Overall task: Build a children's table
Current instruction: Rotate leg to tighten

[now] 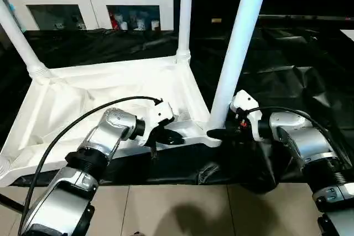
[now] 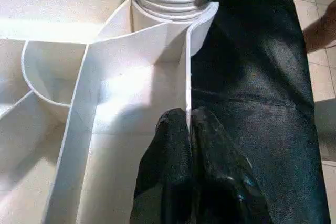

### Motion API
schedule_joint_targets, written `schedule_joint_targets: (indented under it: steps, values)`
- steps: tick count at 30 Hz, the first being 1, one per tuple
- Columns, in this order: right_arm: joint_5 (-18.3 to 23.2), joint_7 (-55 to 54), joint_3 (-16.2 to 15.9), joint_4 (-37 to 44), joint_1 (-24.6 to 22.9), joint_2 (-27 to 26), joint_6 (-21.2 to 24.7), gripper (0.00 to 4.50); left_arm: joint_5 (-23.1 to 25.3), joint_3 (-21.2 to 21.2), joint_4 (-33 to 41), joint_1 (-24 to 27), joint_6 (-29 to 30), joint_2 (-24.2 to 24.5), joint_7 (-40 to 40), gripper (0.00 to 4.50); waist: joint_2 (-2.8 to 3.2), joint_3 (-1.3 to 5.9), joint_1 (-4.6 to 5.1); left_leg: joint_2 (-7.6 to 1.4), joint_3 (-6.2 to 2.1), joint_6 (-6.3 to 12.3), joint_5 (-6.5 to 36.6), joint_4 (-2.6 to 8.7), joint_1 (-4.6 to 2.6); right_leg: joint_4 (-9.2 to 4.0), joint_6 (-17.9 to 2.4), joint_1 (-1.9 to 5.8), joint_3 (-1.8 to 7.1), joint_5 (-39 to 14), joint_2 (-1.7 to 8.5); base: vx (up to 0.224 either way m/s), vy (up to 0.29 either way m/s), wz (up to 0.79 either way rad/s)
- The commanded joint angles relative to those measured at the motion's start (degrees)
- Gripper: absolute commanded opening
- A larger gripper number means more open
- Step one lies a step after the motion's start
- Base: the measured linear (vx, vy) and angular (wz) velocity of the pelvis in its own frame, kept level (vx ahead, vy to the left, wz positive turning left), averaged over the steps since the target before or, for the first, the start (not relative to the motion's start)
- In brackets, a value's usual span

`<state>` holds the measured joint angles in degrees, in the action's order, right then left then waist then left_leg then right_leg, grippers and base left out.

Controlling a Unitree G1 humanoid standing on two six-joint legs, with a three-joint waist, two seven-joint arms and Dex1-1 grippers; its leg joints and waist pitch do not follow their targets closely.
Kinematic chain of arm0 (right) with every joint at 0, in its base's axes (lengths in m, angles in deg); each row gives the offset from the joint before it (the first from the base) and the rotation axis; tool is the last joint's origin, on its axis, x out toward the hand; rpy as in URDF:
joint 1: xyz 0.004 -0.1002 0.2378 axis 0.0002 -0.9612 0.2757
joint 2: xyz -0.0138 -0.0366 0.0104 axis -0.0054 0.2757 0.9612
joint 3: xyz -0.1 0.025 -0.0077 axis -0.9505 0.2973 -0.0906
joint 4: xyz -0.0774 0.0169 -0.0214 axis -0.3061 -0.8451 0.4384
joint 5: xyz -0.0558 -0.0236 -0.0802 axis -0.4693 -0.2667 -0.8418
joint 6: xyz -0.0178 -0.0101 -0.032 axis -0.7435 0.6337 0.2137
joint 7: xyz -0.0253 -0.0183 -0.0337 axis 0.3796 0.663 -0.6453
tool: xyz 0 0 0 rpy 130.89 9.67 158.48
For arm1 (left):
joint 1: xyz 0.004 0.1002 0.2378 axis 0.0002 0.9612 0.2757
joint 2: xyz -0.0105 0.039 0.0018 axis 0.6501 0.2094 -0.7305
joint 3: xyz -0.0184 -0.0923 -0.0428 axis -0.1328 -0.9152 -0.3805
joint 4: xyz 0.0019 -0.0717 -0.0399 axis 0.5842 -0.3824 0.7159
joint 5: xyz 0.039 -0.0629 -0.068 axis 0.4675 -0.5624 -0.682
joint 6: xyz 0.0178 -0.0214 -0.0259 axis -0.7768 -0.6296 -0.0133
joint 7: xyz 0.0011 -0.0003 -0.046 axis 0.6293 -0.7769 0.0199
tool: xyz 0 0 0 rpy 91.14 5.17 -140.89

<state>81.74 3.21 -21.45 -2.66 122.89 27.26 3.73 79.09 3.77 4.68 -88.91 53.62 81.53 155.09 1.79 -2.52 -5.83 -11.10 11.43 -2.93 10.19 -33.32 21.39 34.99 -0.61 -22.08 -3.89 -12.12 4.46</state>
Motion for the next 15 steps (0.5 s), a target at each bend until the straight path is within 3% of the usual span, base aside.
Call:
schedule_joint_targets:
  steps: [1, 5, 6, 8, 9, 10, 11, 12, 13, 15]
  values:
    - [0.1, 0.8, -1.7, 0.6, -1.9, -0.9, 0.9, 2.56, 0.9, 0.8, 0.3, 0.9, 0.9, 0.0, -0.8, 0.0, -0.89, 3.45, 0.04, -2.64, -1.16, 4.17, 7.6, 3.26, -0.83, -3.7, -14.3, 2.5, 2.68, -4.4, 4.25, 0.0, 0.0, 0.0]
    - [0.6, -8.6, 1.5, -2.3, -2.0, -5.5, 2.9, 2.4, 1.5, -0.7, -1.8, -0.5, 2.7, -2.4, -8.2, 0.0, -0.83, 3.2, 0.28, -2.63, -1.16, 3.73, 8.6, 3.44, -0.87, -3.95, -14.2, 2.29, 2.72, -6.0, 4.27, 0.0, 0.0, 0.0]
    - [0.8, -12.7, 2.9, -3.6, -1.8, -7.4, 3.8, 2.33, 1.8, -1.4, -3.0, -1.2, 3.4, -3.6, -11.6, 0.0, -1.29, 3.01, 0.51, -2.46, -1.22, 2.68, 10.6, 3.67, -1.0, -4.49, -13.6, 2.28, 2.63, -10.1, 4.39, 0.0, 0.0, 0.0]
    - [0.5, -20.0, 4.7, -5.6, -1.8, -10.7, 5.1, 2.27, 2.0, -2.6, -5.2, -2.6, 4.7, -6.0, -17.5, 0.0, -0.87, 2.67, 0.98, -2.48, -1.49, 0.3, 15.1, 4.07, -1.66, -5.4, -11.5, 1.83, 2.79, -19.1, 4.57, 0.0, 0.0, 0.0]
    - [0.1, -22.6, 5.1, -6.2, -1.8, -11.9, 5.3, 2.27, 2.1, -3.1, -6.1, -3.1, 5.2, -6.9, -19.7, 0.0, -0.86, 2.55, 1.19, -2.53, -1.53, -0.12, 15.9, 4.22, -1.73, -5.57, -11.1, 1.71, 2.81, -20.4, 4.54, 0.0, 0.0, 0.0]
    - [0.4, -30.7, 7.5, -8.4, -1.4, -15.5, 7.2, 2.2, 1.9, -4.1, -8.2, -4.6, 6.6, -9.5, -24.6, 0.0, -0.92, 2.55, 1.36, -2.49, -1.7, -0.92, 16.4, 4.4, -1.74, -5.69, -10.2, 1.65, 2.87, -22.0, 4.51, 0.0, 0.0, 0.0]
    - [0.7, -35.0, 9.0, -9.5, -1.0, -17.4, 7.8, 2.18, 2.0, -4.5, -9.3, -5.3, 7.2, -10.8, -27.1, 0.0, -0.55, 2.56, 1.41, -2.44, -1.88, -1.54, 17.4, 4.51, -1.97, -5.81, -9.8, 1.46, 2.89, -22.8, 4.54, 0.0, 0.0, 0.0]
    - [0.7, -35.0, 9.0, -9.5, -1.0, -17.4, 7.8, 2.18, 2.0, -4.5, -9.3, -5.3, 7.2, -10.8, -27.1, 0.0, -0.7, 2.47, 1.63, -2.38, -1.81, -1.72, 18.0, 4.55, -1.92, -5.99, -9.5, 1.4, 2.93, -23.3, 4.47, 0.0, 0.0, 0.0]
    - [1.4, -40.5, 11.2, -10.7, -0.2, -20.4, 8.5, 2.15, 2.1, -4.8, -10.9, -6.3, 7.7, -12.6, -30.2, 0.0, -0.9, 2.44, 1.64, -2.25, -1.93, -1.79, 18.7, 4.66, -1.77, -6.14, -8.7, 1.57, 2.83, -24.2, 4.5, 0.0, 0.0, 0.0]
    - [2.4, -44.5, 13.0, -12.0, 1.0, -22.9, 8.5, 2.15, 2.5, -4.6, -12.2, -7.1, 7.5, -13.7, -32.0, 0.0, -0.33, 2.53, 1.81, -2.19, -2.06, -1.92, 19.8, 4.63, -2.0, -6.37, -8.3, 1.28, 2.91, -24.6, 4.63, 0.0, 0.0, 0.0]
